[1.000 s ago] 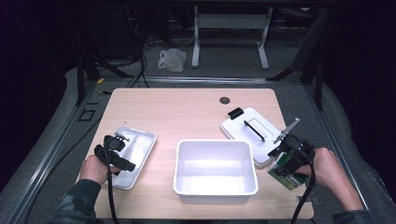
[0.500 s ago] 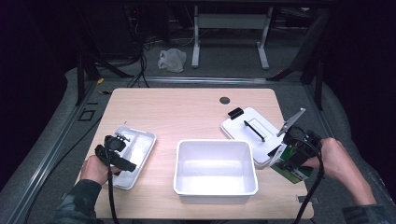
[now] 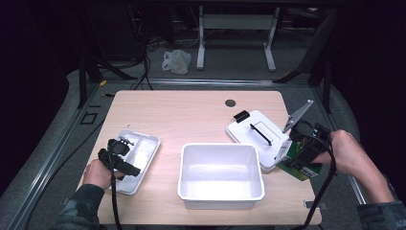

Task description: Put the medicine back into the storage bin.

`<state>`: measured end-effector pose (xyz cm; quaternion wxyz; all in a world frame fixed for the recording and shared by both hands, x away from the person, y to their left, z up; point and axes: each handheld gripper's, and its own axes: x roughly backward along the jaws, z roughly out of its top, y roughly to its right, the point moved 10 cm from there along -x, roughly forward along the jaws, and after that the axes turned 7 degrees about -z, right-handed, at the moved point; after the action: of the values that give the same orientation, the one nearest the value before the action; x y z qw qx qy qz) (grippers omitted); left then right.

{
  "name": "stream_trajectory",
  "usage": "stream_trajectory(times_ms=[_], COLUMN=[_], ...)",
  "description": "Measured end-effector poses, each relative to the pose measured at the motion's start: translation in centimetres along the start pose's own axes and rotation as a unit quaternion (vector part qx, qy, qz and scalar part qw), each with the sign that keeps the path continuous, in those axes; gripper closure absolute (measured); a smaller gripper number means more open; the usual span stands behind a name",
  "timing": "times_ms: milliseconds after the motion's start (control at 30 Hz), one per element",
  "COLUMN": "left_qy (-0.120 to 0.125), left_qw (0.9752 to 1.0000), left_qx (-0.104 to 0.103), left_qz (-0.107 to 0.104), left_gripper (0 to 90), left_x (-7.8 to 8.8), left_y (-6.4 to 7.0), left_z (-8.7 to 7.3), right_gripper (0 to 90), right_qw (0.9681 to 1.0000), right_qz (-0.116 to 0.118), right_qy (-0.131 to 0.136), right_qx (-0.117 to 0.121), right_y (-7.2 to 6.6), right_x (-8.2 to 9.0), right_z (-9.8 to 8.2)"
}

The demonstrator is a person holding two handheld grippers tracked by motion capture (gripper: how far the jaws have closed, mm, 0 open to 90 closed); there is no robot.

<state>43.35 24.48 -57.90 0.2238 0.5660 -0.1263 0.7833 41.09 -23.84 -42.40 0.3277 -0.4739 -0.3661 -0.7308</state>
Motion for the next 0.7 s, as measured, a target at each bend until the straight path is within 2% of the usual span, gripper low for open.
stream_trajectory(times_ms=[33,67,167,267,433,500,567,600,700], left_qy=[0.000,0.001,0.001,0.002,0.002,0.001,0.003,0.002,0.003], left_qw=[1.0000,1.0000,1.0000,1.0000,1.0000,1.0000,1.0000,1.0000,1.0000], left_qx=[0.000,0.001,0.000,0.001,0.000,-0.003,0.000,0.000,-0.001], left_qz=[0.000,0.000,-0.001,-0.003,-0.004,-0.003,-0.004,-0.003,-0.004], left_gripper=[0.0,0.0,0.1,0.0,0.0,0.1,0.1,0.0,0.1], left_x=[0.0,0.0,0.0,0.0,-0.1,-0.1,-0.1,0.0,0.0], left_y=[0.0,0.1,0.1,0.0,0.1,0.2,0.2,0.1,0.1], left_z=[0.0,0.0,0.0,0.0,0.1,0.1,0.1,0.1,0.0], right_gripper=[16.3,16.4,16.4,16.4,16.4,16.3,16.4,16.3,16.3], right_qw=[1.0000,0.9999,0.9998,0.9994,0.9987,0.9974,0.9966,0.9966,0.9952], right_qz=[0.000,-0.003,-0.001,0.010,0.011,0.018,0.025,0.027,0.026], right_qy=[0.000,-0.003,-0.003,0.010,0.016,0.025,0.039,0.039,0.038], right_qx=[0.000,0.013,0.019,0.031,0.048,0.065,0.068,0.068,0.087], right_y=[0.0,-0.1,-0.3,-0.9,-1.5,-2.0,-2.5,-2.7,-3.1], right_x=[0.0,0.0,-0.2,-0.2,-0.2,-0.2,0.2,0.3,0.4], right_z=[0.0,0.4,0.8,1.6,2.5,3.4,4.3,4.6,5.7])
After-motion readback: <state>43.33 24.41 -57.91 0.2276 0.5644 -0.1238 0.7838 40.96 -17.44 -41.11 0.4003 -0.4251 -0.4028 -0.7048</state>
